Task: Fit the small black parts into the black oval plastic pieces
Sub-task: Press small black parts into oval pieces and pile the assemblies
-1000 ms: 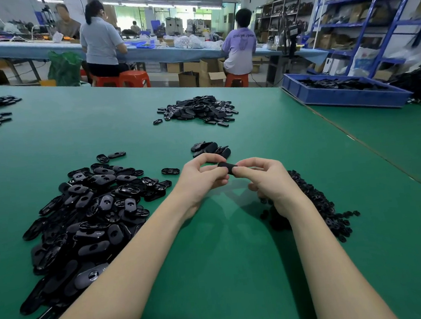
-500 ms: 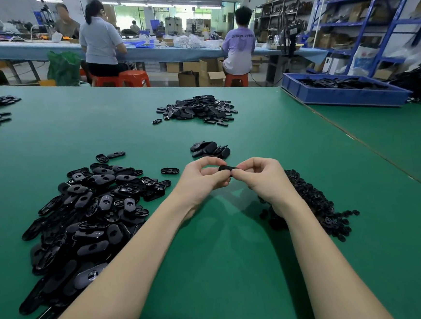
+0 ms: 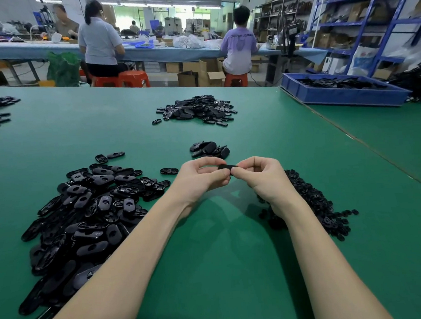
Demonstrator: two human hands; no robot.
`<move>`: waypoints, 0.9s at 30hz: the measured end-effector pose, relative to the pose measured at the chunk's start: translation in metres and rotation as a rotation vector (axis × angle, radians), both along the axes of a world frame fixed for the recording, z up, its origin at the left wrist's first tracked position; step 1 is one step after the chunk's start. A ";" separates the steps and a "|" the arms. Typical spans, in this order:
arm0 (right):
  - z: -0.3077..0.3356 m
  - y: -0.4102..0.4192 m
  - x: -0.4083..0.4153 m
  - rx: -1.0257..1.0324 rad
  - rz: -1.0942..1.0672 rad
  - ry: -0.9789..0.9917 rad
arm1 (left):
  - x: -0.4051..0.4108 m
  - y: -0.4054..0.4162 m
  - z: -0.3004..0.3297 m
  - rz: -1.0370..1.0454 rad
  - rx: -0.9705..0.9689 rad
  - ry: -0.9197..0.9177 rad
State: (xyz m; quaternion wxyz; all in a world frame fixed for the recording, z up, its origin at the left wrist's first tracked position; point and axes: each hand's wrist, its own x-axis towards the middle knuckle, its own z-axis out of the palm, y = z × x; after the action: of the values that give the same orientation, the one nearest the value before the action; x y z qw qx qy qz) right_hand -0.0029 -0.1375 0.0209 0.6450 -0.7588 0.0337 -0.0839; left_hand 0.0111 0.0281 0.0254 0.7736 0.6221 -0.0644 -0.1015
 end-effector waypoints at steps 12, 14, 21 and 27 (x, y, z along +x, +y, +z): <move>-0.006 0.002 0.002 -0.153 -0.033 0.001 | 0.001 -0.003 -0.005 0.047 0.143 0.037; -0.008 0.003 0.002 -0.164 -0.037 -0.005 | 0.001 -0.003 -0.005 0.056 0.155 0.039; -0.008 0.001 0.003 -0.111 -0.032 0.009 | 0.002 -0.001 -0.007 0.009 0.182 -0.057; -0.007 0.003 0.001 -0.049 -0.064 0.020 | 0.009 0.006 -0.009 0.131 0.610 -0.397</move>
State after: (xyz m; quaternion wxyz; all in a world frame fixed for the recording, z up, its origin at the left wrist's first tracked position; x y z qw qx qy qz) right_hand -0.0014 -0.1341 0.0136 0.6229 -0.7736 0.0625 -0.0979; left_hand 0.0202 0.0339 0.0165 0.5299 0.8345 -0.1399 0.0564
